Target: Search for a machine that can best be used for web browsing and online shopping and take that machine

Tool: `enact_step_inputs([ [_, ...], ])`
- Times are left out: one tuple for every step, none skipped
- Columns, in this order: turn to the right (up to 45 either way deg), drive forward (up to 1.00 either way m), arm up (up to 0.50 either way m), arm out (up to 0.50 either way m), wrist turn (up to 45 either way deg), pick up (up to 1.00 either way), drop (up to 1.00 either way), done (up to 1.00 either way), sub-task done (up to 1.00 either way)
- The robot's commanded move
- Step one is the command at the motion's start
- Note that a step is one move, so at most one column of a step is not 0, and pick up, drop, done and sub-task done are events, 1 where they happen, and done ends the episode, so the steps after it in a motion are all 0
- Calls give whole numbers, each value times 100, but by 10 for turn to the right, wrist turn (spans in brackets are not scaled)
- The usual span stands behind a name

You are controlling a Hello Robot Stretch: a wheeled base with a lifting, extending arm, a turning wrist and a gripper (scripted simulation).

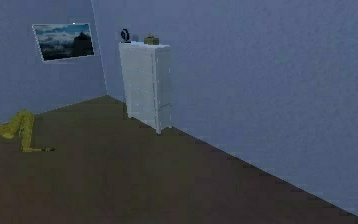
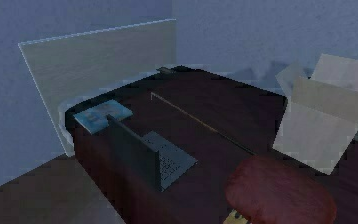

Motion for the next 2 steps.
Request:
enact_step_inputs([
  [0,0,50,0,0,0,0,0,0],
  [0,0,24,0,0,0,0,0,0],
])
